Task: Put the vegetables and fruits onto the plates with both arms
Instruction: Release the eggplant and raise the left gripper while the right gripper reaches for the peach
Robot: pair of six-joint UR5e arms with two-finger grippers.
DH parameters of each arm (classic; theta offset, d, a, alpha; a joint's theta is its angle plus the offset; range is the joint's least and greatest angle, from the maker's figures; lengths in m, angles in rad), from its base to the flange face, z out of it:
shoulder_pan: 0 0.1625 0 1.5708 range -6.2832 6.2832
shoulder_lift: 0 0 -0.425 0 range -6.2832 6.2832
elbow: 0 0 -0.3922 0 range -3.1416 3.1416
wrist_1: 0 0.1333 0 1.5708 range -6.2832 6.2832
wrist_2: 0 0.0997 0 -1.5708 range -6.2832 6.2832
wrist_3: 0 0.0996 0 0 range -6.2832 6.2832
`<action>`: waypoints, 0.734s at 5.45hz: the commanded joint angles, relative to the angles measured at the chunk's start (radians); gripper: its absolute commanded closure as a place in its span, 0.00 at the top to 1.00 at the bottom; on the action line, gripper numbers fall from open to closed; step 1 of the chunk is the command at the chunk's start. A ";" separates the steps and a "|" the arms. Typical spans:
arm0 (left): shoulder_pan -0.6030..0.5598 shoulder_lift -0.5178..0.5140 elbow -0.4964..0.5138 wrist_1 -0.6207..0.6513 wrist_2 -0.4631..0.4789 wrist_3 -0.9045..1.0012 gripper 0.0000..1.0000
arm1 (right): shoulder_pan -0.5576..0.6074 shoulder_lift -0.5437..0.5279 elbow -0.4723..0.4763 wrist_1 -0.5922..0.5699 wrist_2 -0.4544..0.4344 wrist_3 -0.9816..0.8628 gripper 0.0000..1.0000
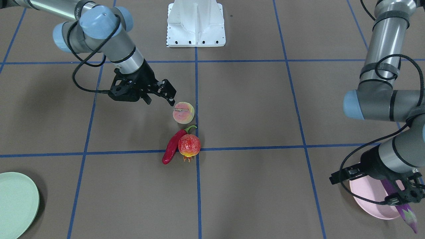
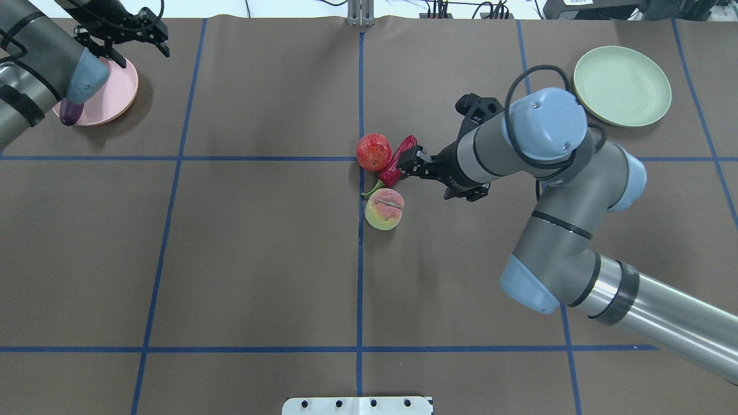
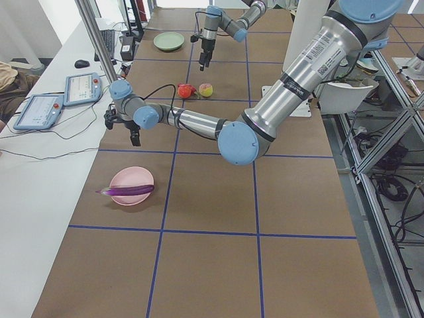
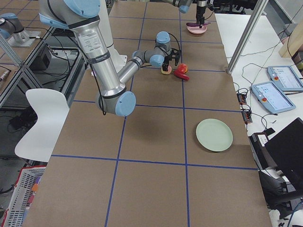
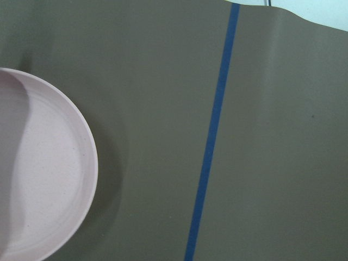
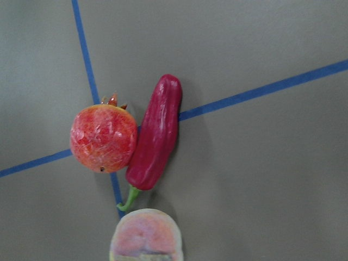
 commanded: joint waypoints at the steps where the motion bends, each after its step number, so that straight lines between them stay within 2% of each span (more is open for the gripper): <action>1: 0.034 0.008 -0.028 -0.001 0.003 -0.053 1.00 | -0.048 0.067 -0.086 0.004 -0.110 0.110 1.00; 4: 0.046 0.006 -0.030 -0.001 0.007 -0.065 1.00 | -0.059 0.062 -0.118 0.007 -0.110 0.142 1.00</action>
